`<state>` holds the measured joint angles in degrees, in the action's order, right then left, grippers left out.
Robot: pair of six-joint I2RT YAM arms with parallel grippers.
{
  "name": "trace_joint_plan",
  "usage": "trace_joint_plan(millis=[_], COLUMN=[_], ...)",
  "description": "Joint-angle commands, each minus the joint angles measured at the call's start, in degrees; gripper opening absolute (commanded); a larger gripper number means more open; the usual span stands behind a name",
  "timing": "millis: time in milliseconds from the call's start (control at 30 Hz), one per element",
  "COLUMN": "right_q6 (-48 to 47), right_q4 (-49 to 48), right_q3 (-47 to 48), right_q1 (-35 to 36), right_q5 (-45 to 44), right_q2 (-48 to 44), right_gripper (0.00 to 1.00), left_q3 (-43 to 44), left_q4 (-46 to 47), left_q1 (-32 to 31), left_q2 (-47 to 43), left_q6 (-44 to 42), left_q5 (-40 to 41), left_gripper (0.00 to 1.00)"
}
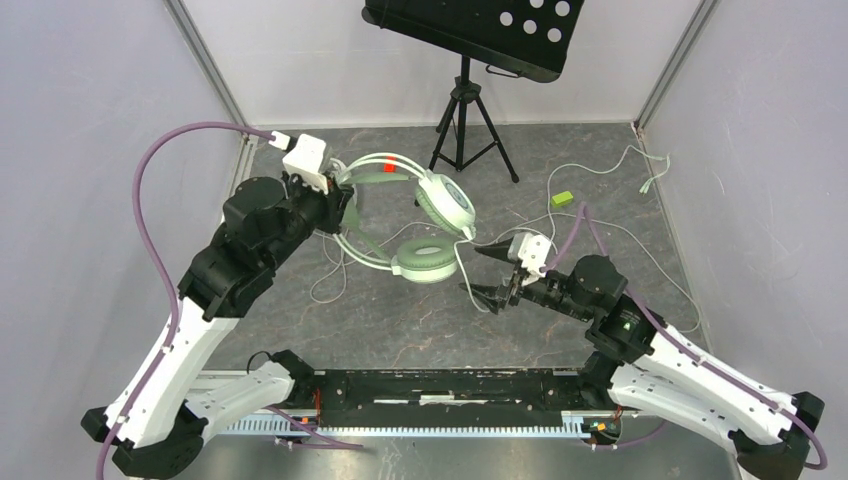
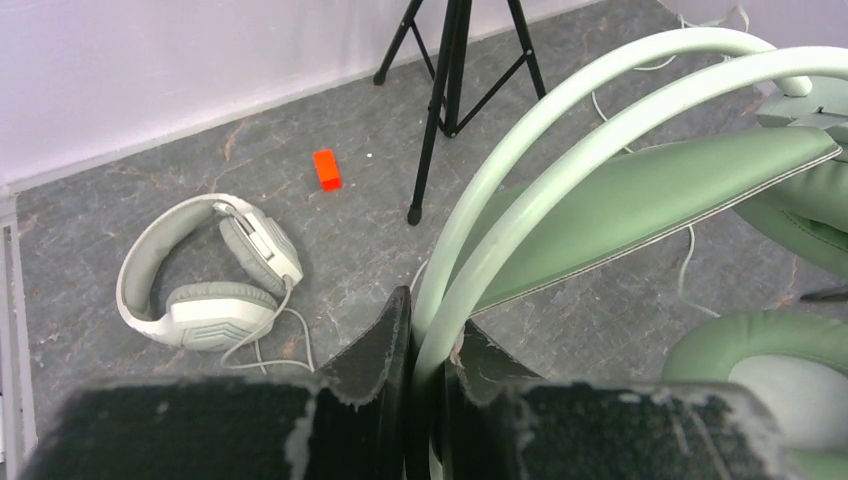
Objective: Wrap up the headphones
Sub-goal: Wrap the headphones cable around the headphones.
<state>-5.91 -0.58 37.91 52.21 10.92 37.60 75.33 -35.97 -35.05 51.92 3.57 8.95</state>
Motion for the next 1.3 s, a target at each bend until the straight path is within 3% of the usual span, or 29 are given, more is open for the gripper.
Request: trace_joint_plan(millis=[0, 200, 333, 467, 567, 800, 1033, 1100, 1200, 1267], right_q6=[3.62, 4.02, 4.63, 4.76, 5.2, 8.49, 4.27, 4.45, 5.52, 5.01], right_q4=[-4.81, -12.9, -9.56, -3.33, -2.16, -10.9, -16.38, -17.12, -19.18, -20.52], right_q3=[-2.84, -11.85, -10.13, -6.62, -6.66, -10.66, -14.58, -15.5, -18.02, -20.15], right_q1=[0.0, 0.0, 0.0, -0.02, 0.0, 0.0, -0.04, -0.02, 0.06, 0.0], right_q5=[8.6, 5.78, 0.99, -5.38, -3.79, 12.03, 9.43, 8.14, 5.06, 3.79], right_q2=[-0.05, -1.64, -2.36, -6.12, -9.94, -12.43, -8.65, -6.88, -5.32, -4.74], right_gripper=[0.71, 0.54, 0.49, 0.66, 0.75, 0.76, 0.75, 0.63, 0.26, 0.15], left_q3=[0.66, -0.34, -1.43, -1.67, -1.84, -2.46, -4.22, -5.04, -4.38, -1.95], left_q4=[8.55, 9.45, 9.53, 8.82, 8.46, 8.55, 9.54, 9.95, 9.39, 7.71], left_q1=[0.16, 0.13, 0.15, 0.16, 0.15, 0.15, 0.15, 0.15, 0.15, 0.15], left_q2=[-1.42, -1.6, -1.76, -1.7, -1.95, -1.92, -3.37, -3.99, -4.36, -3.58], left_q6=[-0.7, 1.08, 0.11, -0.49, -0.59, -0.16, 2.65, 3.66, 5.93, 8.52], left_q5=[-0.64, -2.66, -1.32, -1.55, -1.92, -1.96, -4.28, -4.81, -3.6, -0.91], left_gripper=[0.16, 0.16, 0.16, 0.16, 0.16, 0.16, 0.16, 0.16, 0.16, 0.16])
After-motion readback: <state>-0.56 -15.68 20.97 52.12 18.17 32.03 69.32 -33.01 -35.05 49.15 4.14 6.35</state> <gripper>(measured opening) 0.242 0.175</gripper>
